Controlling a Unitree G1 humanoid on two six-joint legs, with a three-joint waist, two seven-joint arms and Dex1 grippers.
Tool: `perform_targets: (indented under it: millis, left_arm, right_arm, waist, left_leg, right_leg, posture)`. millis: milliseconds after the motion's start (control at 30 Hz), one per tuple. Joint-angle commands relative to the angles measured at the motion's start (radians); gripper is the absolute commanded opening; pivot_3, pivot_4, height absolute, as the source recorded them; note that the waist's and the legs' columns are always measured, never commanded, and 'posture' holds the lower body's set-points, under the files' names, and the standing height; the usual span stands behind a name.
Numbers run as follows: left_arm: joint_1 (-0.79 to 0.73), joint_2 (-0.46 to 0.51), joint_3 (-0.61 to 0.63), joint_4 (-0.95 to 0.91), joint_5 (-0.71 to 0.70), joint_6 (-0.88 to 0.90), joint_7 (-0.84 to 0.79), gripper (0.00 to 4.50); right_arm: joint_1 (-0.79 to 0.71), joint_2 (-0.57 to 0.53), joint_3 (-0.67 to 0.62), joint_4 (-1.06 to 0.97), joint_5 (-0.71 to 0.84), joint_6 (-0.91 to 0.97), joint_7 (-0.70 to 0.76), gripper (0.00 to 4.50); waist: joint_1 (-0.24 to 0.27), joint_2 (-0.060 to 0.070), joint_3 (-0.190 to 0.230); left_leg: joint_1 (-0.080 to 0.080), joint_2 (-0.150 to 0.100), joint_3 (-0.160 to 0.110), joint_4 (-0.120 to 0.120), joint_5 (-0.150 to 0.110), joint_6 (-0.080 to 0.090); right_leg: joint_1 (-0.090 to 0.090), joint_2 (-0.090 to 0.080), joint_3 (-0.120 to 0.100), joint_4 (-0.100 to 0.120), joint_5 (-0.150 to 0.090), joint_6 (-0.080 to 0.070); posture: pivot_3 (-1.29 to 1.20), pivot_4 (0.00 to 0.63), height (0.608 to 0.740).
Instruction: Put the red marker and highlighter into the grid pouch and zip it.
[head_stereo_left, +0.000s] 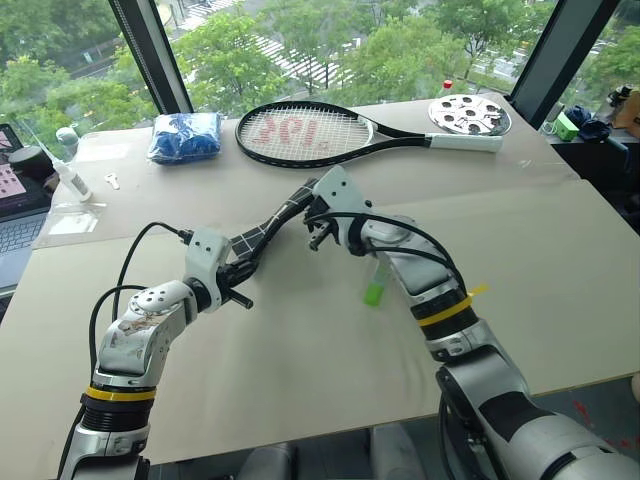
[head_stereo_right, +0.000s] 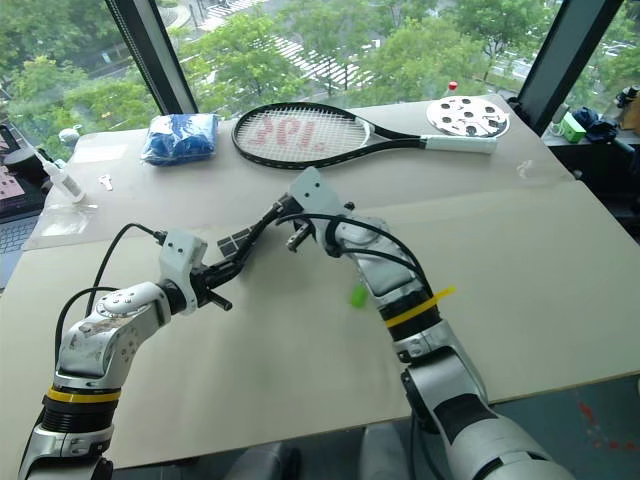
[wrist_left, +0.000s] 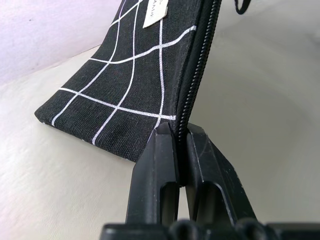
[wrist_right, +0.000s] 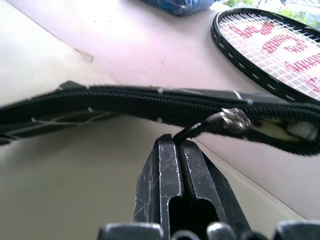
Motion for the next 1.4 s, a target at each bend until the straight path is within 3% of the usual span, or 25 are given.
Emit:
perform_targets:
  millis: [33, 233, 567, 833, 1100, 1267, 1400]
  left_arm:
    - [0.011, 0.018, 0.010, -0.039, 0.002, -0.006, -0.005, 0.00]
    - [0.016, 0.020, 0.008, -0.030, 0.003, -0.015, -0.006, 0.00]
    - [0.029, 0.016, 0.009, -0.041, -0.001, -0.013, -0.004, 0.00]
    - [0.039, 0.020, 0.014, -0.050, -0.004, -0.007, -0.003, 0.00]
    - [0.033, 0.023, 0.011, -0.035, 0.002, -0.013, -0.005, 0.00]
    - [0.043, 0.024, 0.013, -0.051, -0.001, -0.001, -0.001, 0.00]
    - [0.043, 0.025, 0.012, -0.048, 0.001, -0.003, -0.001, 0.00]
  right_arm:
    - [-0.071, -0.012, -0.089, 0.022, 0.014, -0.004, -0.048, 0.04]
    - [0.030, 0.012, 0.061, -0.158, 0.035, 0.073, 0.090, 0.04]
    - [0.049, 0.036, 0.121, -0.154, -0.019, 0.059, 0.063, 0.04]
    - [-0.011, -0.015, 0.038, -0.046, -0.028, -0.003, 0.030, 0.04]
    - [0.040, 0.078, 0.051, -0.140, 0.024, 0.068, 0.051, 0.04]
    - [-0.042, 0.058, -0.029, -0.016, -0.004, 0.024, -0.051, 0.04]
    - [0.044, 0.060, 0.144, -0.161, -0.017, 0.036, 0.060, 0.04]
  waist:
    - [0.002, 0.000, 0.000]
    - [-0.005, 0.000, 0.000]
    - [0.001, 0.000, 0.000]
    - [-0.001, 0.000, 0.000]
    - [-0.005, 0.000, 0.000]
    - [0.008, 0.000, 0.000]
    - [-0.004, 0.000, 0.000]
  left_leg:
    - [0.000, 0.000, 0.000, 0.000, 0.000, 0.000]
    - [0.000, 0.000, 0.000, -0.001, 0.000, 0.000]
    - [0.000, 0.000, 0.001, 0.000, 0.000, 0.000]
    - [0.000, 0.000, 0.001, 0.000, 0.000, 0.000]
    - [0.000, 0.001, 0.001, -0.001, 0.000, 0.000]
    - [0.000, 0.000, 0.001, 0.001, 0.000, 0.000]
    - [0.000, 0.001, 0.001, -0.001, 0.000, 0.000]
  right_leg:
    - [0.000, 0.000, 0.000, 0.000, 0.000, 0.000]
    - [0.000, 0.000, 0.000, 0.000, 0.000, 0.000]
    - [-0.001, 0.000, 0.000, 0.001, 0.001, -0.001]
    - [-0.002, 0.000, 0.000, 0.000, 0.001, -0.001]
    - [-0.003, 0.001, 0.000, 0.001, 0.001, -0.001]
    - [-0.002, 0.000, 0.000, 0.001, 0.002, -0.001]
    - [-0.003, 0.001, -0.001, 0.001, 0.002, -0.001]
  posture:
    - [0.00, 0.150, 0.740]
    - [0.00, 0.150, 0.740]
    - [0.00, 0.150, 0.740]
    - [0.00, 0.150, 0.740]
    - [0.00, 0.150, 0.740]
    - [0.00, 0.150, 0.740]
    - [0.00, 0.150, 0.740]
